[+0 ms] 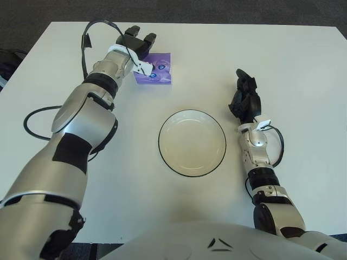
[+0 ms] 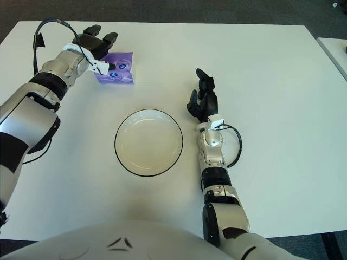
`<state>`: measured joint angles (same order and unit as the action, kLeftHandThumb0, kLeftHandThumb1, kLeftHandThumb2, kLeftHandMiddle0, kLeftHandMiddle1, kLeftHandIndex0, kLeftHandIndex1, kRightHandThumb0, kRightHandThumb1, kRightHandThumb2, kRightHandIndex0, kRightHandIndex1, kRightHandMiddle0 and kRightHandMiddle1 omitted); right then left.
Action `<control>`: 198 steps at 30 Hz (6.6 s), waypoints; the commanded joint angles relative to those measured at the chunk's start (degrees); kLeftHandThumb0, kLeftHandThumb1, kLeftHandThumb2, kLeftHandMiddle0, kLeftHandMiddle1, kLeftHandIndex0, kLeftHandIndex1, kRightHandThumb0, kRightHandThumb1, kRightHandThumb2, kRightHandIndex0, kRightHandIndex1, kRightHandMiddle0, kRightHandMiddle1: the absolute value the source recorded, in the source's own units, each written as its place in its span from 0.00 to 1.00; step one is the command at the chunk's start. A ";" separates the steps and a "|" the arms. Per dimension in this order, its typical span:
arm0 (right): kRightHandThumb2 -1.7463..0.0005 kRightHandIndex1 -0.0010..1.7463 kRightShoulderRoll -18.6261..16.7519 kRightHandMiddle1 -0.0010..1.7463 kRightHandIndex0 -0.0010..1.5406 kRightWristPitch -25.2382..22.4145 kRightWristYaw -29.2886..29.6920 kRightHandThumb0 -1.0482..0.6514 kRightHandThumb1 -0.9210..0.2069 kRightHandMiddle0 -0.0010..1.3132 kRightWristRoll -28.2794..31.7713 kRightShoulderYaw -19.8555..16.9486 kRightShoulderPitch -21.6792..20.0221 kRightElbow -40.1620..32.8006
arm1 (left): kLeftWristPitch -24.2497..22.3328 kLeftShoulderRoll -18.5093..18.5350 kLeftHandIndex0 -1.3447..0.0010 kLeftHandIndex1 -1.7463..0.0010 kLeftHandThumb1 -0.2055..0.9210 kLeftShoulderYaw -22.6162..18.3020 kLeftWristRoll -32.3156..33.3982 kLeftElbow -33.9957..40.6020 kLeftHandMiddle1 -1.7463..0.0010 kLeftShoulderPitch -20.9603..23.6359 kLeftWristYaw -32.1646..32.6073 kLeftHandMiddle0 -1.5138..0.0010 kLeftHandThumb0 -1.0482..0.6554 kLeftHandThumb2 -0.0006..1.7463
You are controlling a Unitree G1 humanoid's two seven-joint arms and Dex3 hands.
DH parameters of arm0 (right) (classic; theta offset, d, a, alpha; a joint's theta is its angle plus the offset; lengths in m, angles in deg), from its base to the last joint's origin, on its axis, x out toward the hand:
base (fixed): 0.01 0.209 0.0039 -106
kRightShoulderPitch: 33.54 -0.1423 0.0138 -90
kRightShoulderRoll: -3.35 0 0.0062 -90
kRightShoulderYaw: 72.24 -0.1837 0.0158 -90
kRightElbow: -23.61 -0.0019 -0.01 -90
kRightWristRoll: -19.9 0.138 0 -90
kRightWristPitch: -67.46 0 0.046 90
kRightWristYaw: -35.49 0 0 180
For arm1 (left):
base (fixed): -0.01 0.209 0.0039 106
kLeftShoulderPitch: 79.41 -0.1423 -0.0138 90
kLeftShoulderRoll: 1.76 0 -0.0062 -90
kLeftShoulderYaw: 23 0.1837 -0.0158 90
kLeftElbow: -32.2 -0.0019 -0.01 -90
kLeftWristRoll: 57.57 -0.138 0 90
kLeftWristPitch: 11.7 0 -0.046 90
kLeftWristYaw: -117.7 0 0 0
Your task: Put the tissue paper into the plate.
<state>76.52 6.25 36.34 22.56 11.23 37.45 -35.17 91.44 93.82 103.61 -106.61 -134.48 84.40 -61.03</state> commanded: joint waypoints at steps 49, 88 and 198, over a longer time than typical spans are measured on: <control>0.56 0.01 -2.09 0.40 0.16 -4.44 1.50 0.22 0.00 0.00 -0.42 1.13 6.74 6.24 | 2.17 1.88 1.00 0.96 1.00 -2.55 4.89 3.93 1.00 0.67 -13.15 1.00 0.00 0.37; 0.56 0.01 -2.85 0.42 0.17 -2.65 2.06 0.23 0.00 0.00 0.40 0.52 7.95 6.29 | 3.06 -2.71 0.98 0.97 1.00 6.04 -1.87 0.48 0.98 -3.53 -7.46 0.94 0.00 0.40; 0.59 0.31 -2.72 0.63 0.25 -3.96 -4.26 0.28 0.00 0.12 3.15 -1.36 8.51 6.58 | 26.37 4.35 0.58 0.00 0.51 -6.00 10.01 4.98 0.00 -8.43 22.06 0.24 0.35 0.71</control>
<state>76.06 5.38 32.43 24.04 10.16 37.50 -35.50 114.51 95.75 99.77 -98.24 -132.28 73.73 -38.16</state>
